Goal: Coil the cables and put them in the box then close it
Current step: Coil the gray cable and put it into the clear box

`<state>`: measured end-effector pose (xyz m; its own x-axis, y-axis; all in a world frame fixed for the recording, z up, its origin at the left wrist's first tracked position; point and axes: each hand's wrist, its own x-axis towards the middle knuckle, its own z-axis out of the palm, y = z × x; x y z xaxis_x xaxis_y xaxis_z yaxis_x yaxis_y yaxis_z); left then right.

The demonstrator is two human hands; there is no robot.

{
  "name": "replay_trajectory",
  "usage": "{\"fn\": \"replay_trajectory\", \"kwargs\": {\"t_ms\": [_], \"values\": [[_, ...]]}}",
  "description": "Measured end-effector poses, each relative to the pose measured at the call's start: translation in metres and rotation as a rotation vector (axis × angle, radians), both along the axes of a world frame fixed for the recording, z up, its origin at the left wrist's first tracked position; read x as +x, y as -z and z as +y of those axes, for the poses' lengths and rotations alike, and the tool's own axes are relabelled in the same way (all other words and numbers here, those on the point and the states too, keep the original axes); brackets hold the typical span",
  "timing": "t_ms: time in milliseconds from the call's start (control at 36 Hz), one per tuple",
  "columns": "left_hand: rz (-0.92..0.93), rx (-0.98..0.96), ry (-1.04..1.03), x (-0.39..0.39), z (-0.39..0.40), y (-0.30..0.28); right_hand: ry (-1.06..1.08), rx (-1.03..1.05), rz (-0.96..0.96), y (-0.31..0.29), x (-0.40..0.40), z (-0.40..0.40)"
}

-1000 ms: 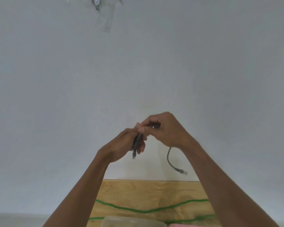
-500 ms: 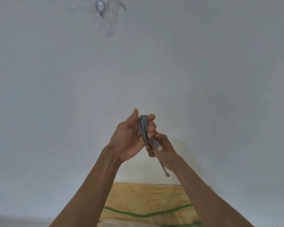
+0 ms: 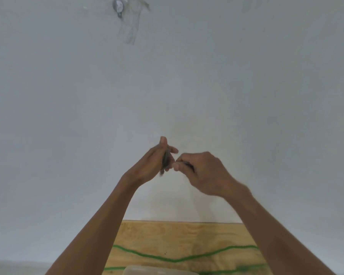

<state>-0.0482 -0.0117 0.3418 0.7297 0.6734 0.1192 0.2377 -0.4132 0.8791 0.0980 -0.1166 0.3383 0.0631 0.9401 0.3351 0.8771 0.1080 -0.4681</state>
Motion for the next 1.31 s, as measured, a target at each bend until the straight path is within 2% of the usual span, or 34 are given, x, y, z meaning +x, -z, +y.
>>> {"fn": "replay_trajectory", "kwargs": {"t_ms": [56, 83, 194, 250, 306, 361, 389, 500, 583, 722, 833, 972, 1056, 1111, 1222, 1250, 1306], "values": [[0.011, 0.011, 0.060, -0.001, -0.009, 0.000, 0.005, 0.002, -0.108, -0.019, 0.010, 0.003], [0.006, 0.002, 0.067, -0.001, -0.013, 0.001, -0.008, 0.018, -0.081, -0.026, 0.016, 0.005], [-0.068, -0.162, 0.133, -0.001, -0.023, 0.004, -0.111, 0.119, 0.306, -0.040, 0.035, 0.018], [-0.153, -0.296, 0.170, -0.001, -0.030, 0.001, -0.192, 0.097, 0.444, -0.036, 0.034, 0.022], [-0.264, -0.417, 0.199, 0.000, -0.036, -0.004, -0.288, 0.027, 0.683, -0.025, 0.025, 0.022], [-0.337, -0.482, 0.189, 0.000, -0.039, -0.007, -0.324, 0.023, 0.892, -0.012, 0.009, 0.020], [-0.352, -0.494, 0.163, 0.000, -0.039, -0.008, -0.305, 0.063, 0.926, -0.007, 0.002, 0.019], [-0.411, -0.487, 0.011, 0.002, -0.040, -0.004, -0.174, 0.270, 0.845, 0.004, -0.020, 0.019], [-0.466, -0.448, -0.058, 0.008, -0.042, -0.005, -0.153, 0.304, 0.900, 0.005, -0.030, 0.019], [-0.573, -0.403, -0.274, 0.022, -0.045, -0.007, -0.064, 0.375, 0.847, 0.008, -0.036, 0.025], [-0.641, -0.240, -0.507, 0.025, -0.032, -0.001, -0.027, 0.449, 0.773, 0.010, -0.037, 0.027], [-0.604, 0.166, -0.565, 0.029, -0.037, 0.012, 0.026, 0.434, 0.761, 0.011, -0.042, 0.030], [-0.604, 0.309, -0.642, 0.030, -0.035, 0.015, 0.010, 0.428, 0.776, 0.011, -0.041, 0.032], [-0.597, 0.347, -0.662, 0.031, -0.034, 0.011, -0.016, 0.397, 0.817, 0.011, -0.035, 0.034], [-0.592, 0.265, -0.702, 0.031, -0.029, 0.006, -0.222, 0.155, 1.094, 0.005, -0.015, 0.035], [-0.587, 0.248, -0.704, 0.030, -0.027, 0.005, -0.256, 0.111, 1.097, 0.004, -0.009, 0.034], [-0.575, 0.237, -0.699, 0.028, -0.024, 0.002, -0.213, 0.112, 0.908, 0.004, 0.001, 0.036]]}}
